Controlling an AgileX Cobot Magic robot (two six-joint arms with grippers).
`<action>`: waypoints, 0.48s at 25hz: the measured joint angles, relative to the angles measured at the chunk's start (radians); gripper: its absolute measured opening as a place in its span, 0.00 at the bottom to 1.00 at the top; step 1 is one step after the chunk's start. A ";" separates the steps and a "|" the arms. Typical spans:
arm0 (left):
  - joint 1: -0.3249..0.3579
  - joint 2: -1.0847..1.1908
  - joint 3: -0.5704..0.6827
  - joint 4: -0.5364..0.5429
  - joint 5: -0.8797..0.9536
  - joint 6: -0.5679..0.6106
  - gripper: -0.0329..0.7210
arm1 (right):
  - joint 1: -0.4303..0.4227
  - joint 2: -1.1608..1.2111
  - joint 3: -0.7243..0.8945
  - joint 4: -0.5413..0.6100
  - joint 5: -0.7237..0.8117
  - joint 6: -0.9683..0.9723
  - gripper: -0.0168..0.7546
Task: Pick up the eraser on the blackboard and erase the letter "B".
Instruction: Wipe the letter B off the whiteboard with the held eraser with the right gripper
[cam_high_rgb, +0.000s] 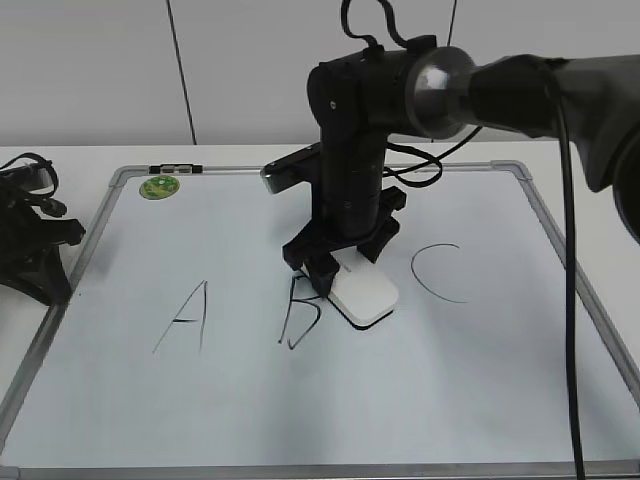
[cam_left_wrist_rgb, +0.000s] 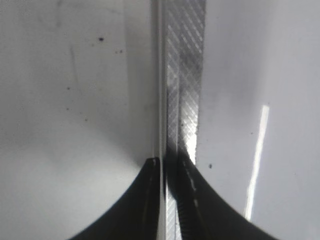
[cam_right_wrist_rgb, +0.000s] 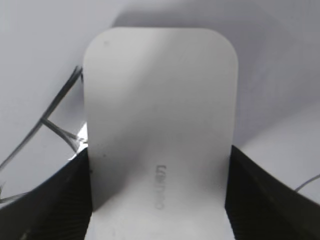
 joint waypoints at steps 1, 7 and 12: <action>0.000 0.000 0.000 0.000 0.000 0.000 0.14 | 0.010 0.002 -0.003 -0.011 0.000 0.000 0.72; 0.000 0.000 0.000 0.000 0.000 0.000 0.14 | 0.094 0.016 -0.013 -0.065 0.012 -0.002 0.72; 0.000 0.000 0.000 0.000 0.000 0.000 0.15 | 0.181 0.019 -0.018 -0.067 0.021 -0.004 0.72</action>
